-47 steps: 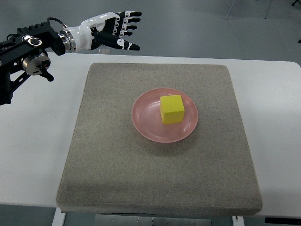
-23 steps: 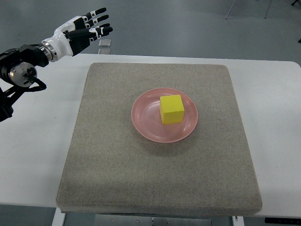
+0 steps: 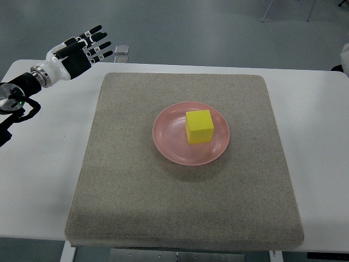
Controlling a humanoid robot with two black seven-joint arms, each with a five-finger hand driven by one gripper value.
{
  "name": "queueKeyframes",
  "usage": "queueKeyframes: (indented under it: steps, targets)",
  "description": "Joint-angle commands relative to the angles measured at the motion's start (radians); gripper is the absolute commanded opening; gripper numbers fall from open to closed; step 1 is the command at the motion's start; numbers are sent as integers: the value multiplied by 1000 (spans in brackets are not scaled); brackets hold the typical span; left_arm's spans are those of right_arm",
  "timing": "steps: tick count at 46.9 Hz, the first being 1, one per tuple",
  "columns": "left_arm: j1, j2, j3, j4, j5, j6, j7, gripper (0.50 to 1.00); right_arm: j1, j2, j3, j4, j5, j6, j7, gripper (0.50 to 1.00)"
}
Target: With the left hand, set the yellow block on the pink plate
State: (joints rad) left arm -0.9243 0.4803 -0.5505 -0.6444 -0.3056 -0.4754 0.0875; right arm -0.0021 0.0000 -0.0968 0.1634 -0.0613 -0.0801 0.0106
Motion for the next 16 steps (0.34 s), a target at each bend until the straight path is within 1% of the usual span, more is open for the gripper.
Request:
queueKeyframes:
  steps: [1, 16]
  targets:
    - [4, 4, 0, 2, -23, -2, 20, 994, 1, 0, 0, 4, 0, 0, 0, 924]
    - [25, 4, -26, -1, -30, -3, 29, 994, -1, 0, -4, 8, -8, -1, 0, 924]
